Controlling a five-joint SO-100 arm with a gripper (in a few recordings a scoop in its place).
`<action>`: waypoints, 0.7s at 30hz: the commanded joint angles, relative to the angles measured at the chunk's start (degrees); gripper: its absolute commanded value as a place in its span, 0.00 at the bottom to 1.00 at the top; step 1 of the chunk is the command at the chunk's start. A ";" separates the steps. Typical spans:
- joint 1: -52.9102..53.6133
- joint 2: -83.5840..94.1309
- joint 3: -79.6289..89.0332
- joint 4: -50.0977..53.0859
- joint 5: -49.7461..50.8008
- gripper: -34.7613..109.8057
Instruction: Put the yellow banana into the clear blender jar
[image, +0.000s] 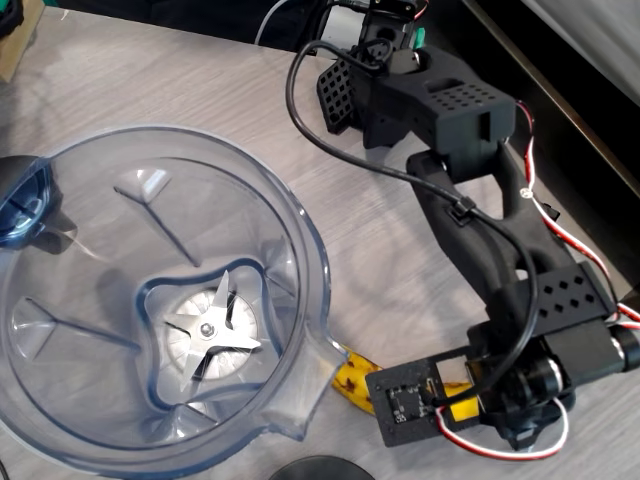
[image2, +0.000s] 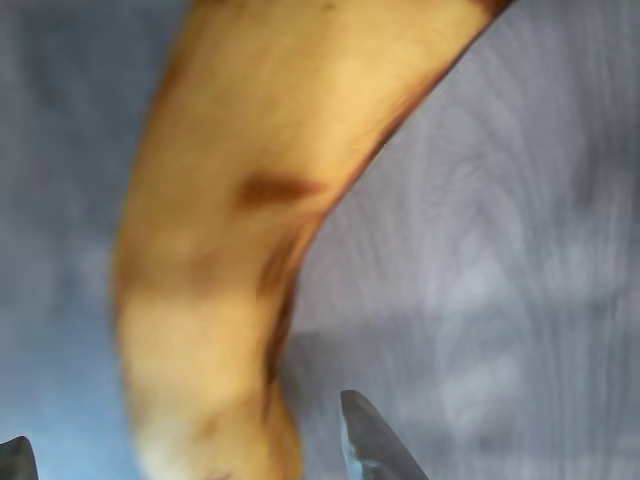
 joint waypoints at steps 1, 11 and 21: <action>0.88 -0.53 0.18 0.18 0.26 0.49; 1.76 -2.90 -0.70 -0.26 -0.09 0.38; 2.29 -2.99 -1.32 -0.26 0.26 0.30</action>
